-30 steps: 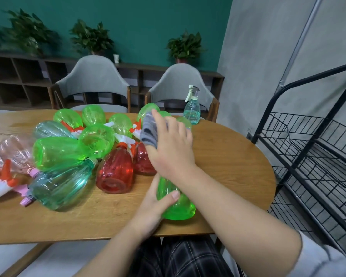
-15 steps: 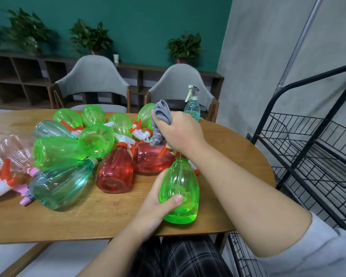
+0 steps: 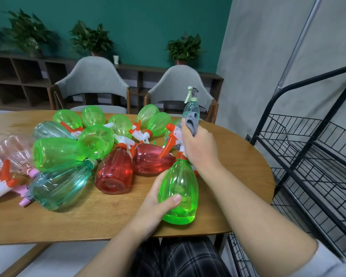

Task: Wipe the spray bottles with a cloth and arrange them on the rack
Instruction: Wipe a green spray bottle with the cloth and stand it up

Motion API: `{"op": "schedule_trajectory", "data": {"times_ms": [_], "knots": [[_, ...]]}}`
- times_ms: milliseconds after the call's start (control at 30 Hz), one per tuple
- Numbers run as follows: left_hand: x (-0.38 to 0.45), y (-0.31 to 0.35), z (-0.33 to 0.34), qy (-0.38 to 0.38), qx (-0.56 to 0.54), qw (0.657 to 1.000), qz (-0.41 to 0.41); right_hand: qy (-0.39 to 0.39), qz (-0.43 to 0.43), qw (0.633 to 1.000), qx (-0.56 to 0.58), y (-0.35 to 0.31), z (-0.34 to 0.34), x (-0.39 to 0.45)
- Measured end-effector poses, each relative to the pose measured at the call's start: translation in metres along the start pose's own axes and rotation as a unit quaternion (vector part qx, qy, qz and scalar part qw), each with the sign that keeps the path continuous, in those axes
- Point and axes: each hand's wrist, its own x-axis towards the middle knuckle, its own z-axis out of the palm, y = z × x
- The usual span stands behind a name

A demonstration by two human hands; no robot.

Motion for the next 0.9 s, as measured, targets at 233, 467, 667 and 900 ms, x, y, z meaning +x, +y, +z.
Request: {"op": "schedule_trajectory", "data": {"times_ms": [233,467,667,900], "knots": [[0.003,-0.004,0.000,0.013,0.009,1.000,0.007,0.076,0.114,0.954,0.267,0.019,0.011,-0.023],[0.004,-0.004,0.003,0.005,0.026,1.000,0.011,0.252,-0.245,0.921,0.169,0.003,0.009,-0.030],[0.004,-0.005,0.003,0.023,0.031,0.999,0.006,0.008,-0.376,0.913,-0.156,0.008,0.015,-0.022],[0.005,-0.006,0.003,0.034,0.049,0.998,0.010,-0.043,-0.365,0.914,-0.171,0.009,0.012,-0.030]]}}
